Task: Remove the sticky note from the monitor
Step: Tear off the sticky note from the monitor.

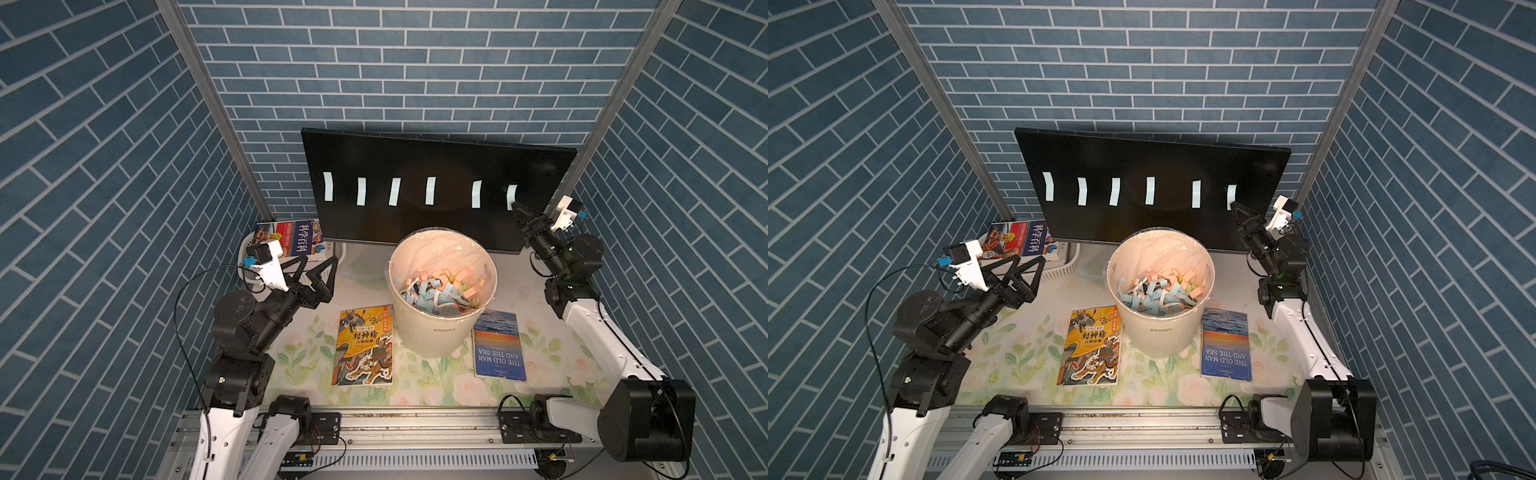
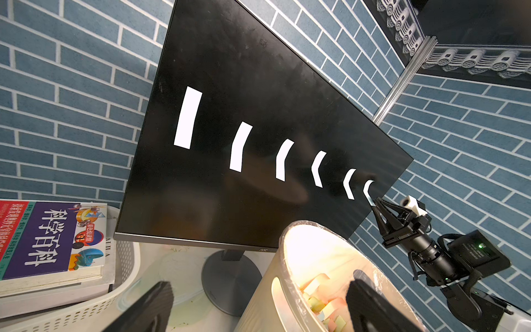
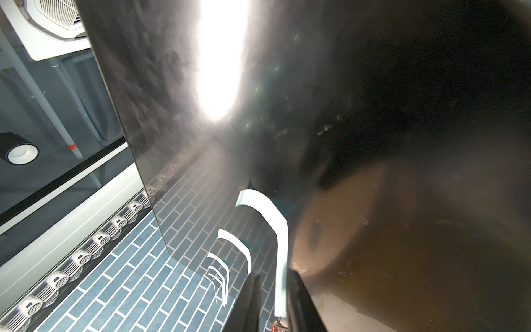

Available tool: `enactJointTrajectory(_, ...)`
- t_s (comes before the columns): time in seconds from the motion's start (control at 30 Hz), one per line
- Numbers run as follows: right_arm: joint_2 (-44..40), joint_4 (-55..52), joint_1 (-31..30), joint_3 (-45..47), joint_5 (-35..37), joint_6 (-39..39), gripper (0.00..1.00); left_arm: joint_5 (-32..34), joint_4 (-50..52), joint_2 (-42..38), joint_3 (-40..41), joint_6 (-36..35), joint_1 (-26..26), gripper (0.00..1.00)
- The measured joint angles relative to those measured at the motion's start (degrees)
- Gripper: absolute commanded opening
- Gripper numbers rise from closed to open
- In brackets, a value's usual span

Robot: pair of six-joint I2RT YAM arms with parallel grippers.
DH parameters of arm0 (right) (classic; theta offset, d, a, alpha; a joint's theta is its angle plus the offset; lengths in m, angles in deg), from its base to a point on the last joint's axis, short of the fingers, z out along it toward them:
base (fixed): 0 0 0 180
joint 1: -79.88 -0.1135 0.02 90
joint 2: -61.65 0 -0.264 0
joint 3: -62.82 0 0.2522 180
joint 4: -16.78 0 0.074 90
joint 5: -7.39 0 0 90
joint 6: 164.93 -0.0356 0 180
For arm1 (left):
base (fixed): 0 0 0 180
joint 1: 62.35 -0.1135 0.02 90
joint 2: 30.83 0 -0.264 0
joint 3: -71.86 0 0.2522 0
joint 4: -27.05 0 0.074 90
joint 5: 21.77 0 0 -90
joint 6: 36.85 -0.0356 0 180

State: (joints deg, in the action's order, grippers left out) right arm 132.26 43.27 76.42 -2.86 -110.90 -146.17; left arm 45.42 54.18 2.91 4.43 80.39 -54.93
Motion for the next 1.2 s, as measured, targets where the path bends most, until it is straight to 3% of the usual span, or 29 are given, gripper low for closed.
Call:
enactJointTrajectory(0.13, 0.1, 0.1, 0.0, 0.0, 0.0, -0.4, 0.0, -0.3, 0.0, 0.0, 0.0, 0.2, 0.0, 1.0)
enactJointTrajectory(0.67, -0.2, 0.1, 0.0, 0.1, -0.1, -0.5, 0.0, -0.5, -0.2, 0.0, 0.2, 0.4, 0.0, 1.0)
enactJointTrajectory(1.2, -5.7, 0.7, 0.0, 4.7, -1.8, -0.5, 0.0, -0.9, -0.9, 0.0, 0.2, 2.0, 0.0, 1.0)
